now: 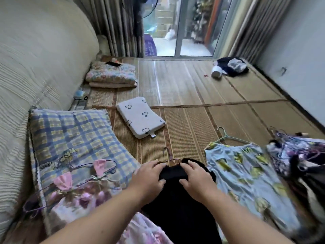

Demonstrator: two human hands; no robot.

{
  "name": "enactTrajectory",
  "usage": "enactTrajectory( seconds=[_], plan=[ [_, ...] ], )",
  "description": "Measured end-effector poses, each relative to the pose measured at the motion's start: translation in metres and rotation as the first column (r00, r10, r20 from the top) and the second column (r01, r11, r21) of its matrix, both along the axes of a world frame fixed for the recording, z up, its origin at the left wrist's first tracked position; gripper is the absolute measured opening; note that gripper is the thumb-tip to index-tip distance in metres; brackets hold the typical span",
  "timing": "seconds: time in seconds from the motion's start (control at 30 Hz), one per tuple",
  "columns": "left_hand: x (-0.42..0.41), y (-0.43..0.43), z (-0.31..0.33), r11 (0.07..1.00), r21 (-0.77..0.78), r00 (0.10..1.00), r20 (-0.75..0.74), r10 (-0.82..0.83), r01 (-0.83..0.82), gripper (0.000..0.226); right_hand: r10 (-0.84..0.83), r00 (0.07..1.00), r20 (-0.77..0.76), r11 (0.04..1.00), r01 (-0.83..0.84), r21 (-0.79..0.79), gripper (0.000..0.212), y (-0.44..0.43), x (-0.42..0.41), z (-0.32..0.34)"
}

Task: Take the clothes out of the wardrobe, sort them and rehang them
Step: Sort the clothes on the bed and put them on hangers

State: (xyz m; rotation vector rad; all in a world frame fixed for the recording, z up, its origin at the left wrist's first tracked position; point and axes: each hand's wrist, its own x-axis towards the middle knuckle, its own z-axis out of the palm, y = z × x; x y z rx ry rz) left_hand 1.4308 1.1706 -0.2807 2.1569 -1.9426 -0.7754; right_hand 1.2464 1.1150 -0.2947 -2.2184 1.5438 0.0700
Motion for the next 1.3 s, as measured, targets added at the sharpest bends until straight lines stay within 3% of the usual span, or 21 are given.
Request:
enactTrajectory(
  seconds=[0.13, 0.3, 0.47, 0.6, 0.9, 1.13, 1.3],
  plan=[
    [-0.124, 0.013, 0.013, 0.991, -0.031, 0.991, 0.013, -0.132, 0.132, 0.059, -0.228, 0.970, 0.081, 0.970, 0.219, 0.109, 0.056, 0.044, -0.153, 0.008],
    [-0.310, 0.040, 0.025, 0.945, -0.023, 0.943, -0.057, -0.327, 0.327, 0.056, -0.446, 0.895, -0.005, 0.889, 0.444, 0.108, 0.055, 0.134, -0.348, 0.031],
    [-0.456, 0.063, 0.043, 0.857, -0.001, 0.852, -0.113, -0.512, 0.515, 0.054, -0.580, 0.813, -0.050, 0.805, 0.581, 0.119, 0.051, 0.185, -0.479, 0.068],
    [-0.524, 0.044, 0.059, 0.792, -0.034, 0.788, -0.093, -0.609, 0.609, 0.052, -0.669, 0.743, -0.015, 0.734, 0.663, 0.148, 0.050, 0.189, -0.541, 0.077],
    [-0.631, -0.078, 0.039, 0.760, -0.042, 0.753, -0.114, -0.648, 0.648, 0.054, -0.766, 0.641, 0.051, 0.641, 0.753, 0.152, 0.050, 0.088, -0.637, 0.062],
    [-0.666, -0.177, 0.034, 0.794, -0.024, 0.789, -0.101, -0.607, 0.608, 0.053, -0.734, 0.675, 0.068, 0.676, 0.720, 0.156, 0.050, -0.026, -0.678, 0.054],
    [-0.688, -0.226, 0.021, 0.865, 0.010, 0.862, -0.082, -0.500, 0.502, 0.052, -0.647, 0.758, 0.075, 0.757, 0.629, 0.178, 0.050, -0.103, -0.717, 0.044]
  ],
)
